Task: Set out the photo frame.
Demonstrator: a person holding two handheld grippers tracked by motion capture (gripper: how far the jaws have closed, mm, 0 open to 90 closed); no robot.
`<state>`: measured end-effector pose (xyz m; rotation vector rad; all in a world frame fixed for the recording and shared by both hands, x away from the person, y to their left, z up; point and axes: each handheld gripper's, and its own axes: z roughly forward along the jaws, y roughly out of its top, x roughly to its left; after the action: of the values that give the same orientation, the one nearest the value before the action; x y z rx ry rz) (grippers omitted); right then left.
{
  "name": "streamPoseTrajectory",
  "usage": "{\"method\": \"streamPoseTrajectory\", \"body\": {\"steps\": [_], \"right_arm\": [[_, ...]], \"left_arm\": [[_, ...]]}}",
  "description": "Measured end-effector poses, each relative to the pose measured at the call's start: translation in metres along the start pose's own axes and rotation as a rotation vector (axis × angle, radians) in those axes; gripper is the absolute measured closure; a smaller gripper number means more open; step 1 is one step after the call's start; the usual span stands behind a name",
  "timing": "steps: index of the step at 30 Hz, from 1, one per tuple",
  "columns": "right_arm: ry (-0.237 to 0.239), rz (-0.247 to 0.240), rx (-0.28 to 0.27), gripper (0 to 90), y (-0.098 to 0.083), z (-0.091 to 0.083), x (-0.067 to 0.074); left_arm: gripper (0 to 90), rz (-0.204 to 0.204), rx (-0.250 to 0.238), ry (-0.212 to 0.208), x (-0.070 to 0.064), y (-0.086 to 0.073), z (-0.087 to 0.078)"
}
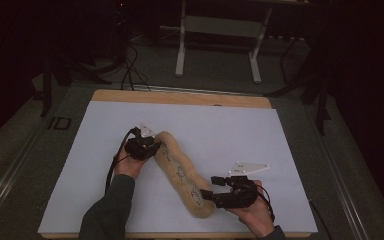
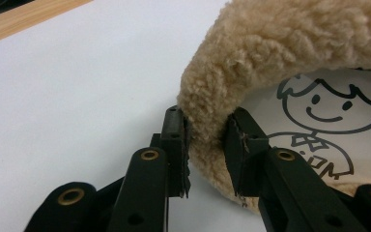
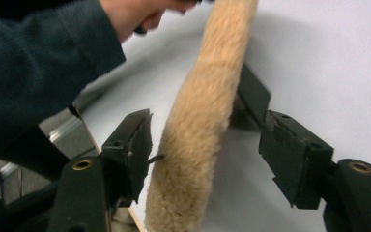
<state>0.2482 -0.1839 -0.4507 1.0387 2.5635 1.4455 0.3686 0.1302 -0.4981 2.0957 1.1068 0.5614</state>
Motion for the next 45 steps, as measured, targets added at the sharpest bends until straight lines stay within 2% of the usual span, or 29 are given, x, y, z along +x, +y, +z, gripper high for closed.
{"method": "streamPoseTrajectory", "body": {"steps": [1,4,7,17,20,22,23,26,30,31,45], "right_arm": [[0.000,0.000,0.000,35.1,0.000,0.000,0.000],[-0.013,-0.017,0.068,34.4,-0.007,0.014,0.002],[-0.012,-0.020,0.099,35.3,-0.013,0.021,0.003],[0.002,-0.008,0.157,38.6,-0.028,0.028,0.004],[0.028,0.001,0.172,47.3,-0.031,0.027,0.003],[0.039,-0.009,0.172,54.9,-0.031,0.026,0.005],[0.039,-0.009,0.172,54.9,-0.031,0.026,0.005],[-0.008,-0.047,0.168,59.5,-0.027,0.022,0.009],[-0.027,-0.049,0.159,61.0,-0.026,0.019,0.008],[-0.034,-0.047,0.155,61.6,-0.026,0.019,0.008],[-0.080,-0.051,0.145,64.1,-0.022,0.017,-0.001]], "left_arm": [[72.3,0.000,0.000,0.000,0.000,0.000,0.000],[72.4,-0.008,-0.004,0.002,0.000,-0.001,0.000],[72.5,-0.013,-0.006,-0.001,0.001,-0.001,-0.001],[72.9,-0.027,-0.004,-0.003,0.002,-0.002,-0.002],[73.2,-0.042,-0.010,-0.006,0.002,-0.002,-0.002],[73.3,-0.044,-0.010,-0.005,0.002,-0.003,-0.002],[73.3,-0.044,-0.010,-0.005,0.002,-0.003,-0.002],[73.5,-0.062,-0.012,-0.004,0.004,-0.004,-0.004],[73.6,-0.074,-0.018,-0.005,0.005,-0.005,-0.005],[73.6,-0.088,-0.024,-0.006,0.007,-0.007,-0.005],[73.9,-0.119,-0.042,0.008,0.010,-0.012,-0.010]]}}
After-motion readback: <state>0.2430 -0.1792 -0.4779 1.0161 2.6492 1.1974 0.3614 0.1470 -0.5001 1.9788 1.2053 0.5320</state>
